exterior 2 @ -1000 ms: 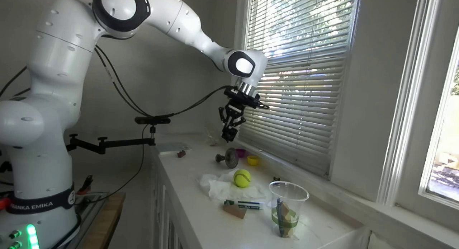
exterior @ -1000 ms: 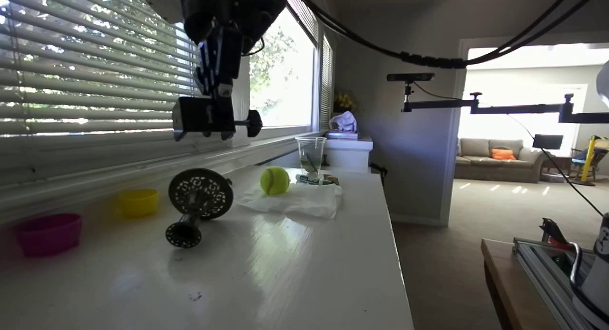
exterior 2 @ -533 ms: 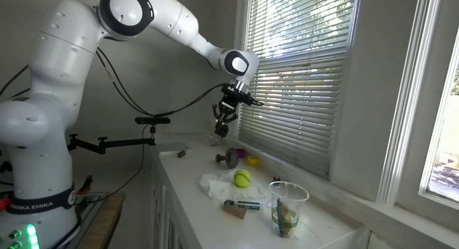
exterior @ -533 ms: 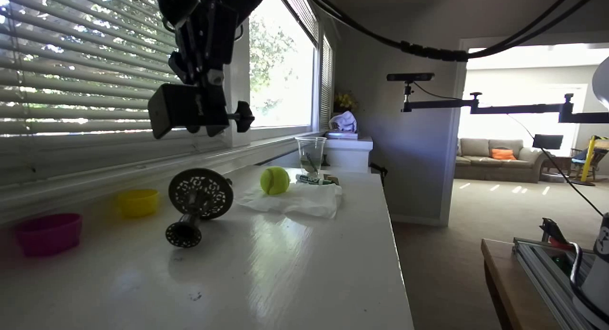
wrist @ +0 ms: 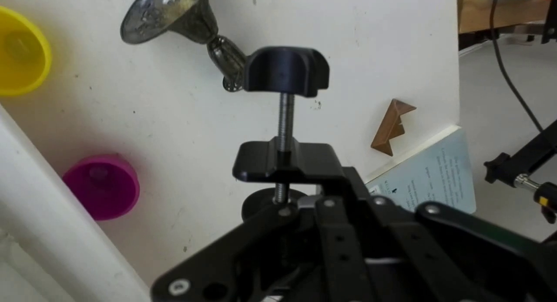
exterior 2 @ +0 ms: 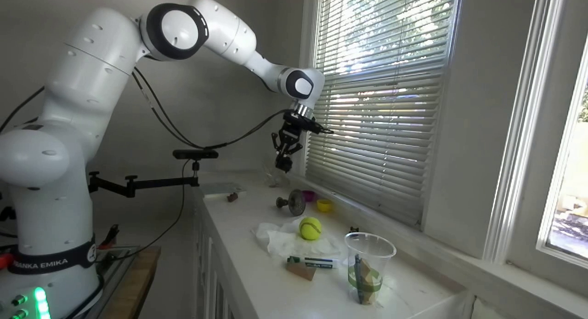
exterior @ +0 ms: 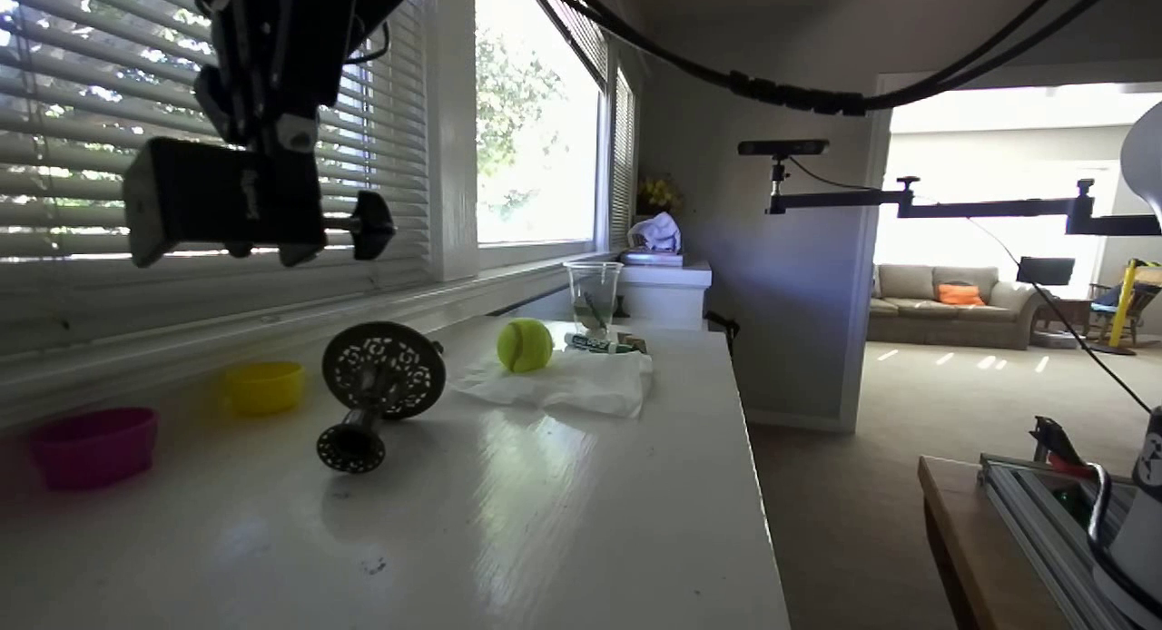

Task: Move the black object to the left

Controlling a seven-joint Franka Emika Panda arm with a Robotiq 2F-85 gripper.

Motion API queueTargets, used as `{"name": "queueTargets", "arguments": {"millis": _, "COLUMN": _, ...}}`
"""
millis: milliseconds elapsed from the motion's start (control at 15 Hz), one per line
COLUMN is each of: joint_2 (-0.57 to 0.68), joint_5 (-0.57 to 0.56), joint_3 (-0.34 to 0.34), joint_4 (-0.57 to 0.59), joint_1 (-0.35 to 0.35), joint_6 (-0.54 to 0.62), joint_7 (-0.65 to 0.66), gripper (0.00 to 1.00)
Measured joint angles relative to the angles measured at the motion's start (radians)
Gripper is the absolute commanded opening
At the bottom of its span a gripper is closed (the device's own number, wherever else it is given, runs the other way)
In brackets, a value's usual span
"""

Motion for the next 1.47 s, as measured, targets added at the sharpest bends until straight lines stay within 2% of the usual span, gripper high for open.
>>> {"name": "queueTargets", "arguments": {"millis": 533, "joint_2": 0.09, "joint_5": -0.1, "joint_3": 0.015, "joint_4": 0.094, "joint_1": 0.075, "joint_6": 0.01, "joint_7": 0.0, "gripper": 0.02}}
{"name": "queueTargets", "arguments": {"millis": 1200, "joint_2": 0.18, "joint_5": -0.209, "joint_3": 0.015, "joint_4": 0.155, "joint_1": 0.12, "joint_6": 0.005, "joint_7": 0.0, "gripper": 0.02}}
{"name": "queueTargets", "arguments": {"millis": 1467, "joint_2": 0.194, "joint_5": -0.256, "joint_3": 0.015, "joint_4": 0.168, "joint_1": 0.137, "joint_6": -0.032, "joint_7": 0.0, "gripper": 0.02}}
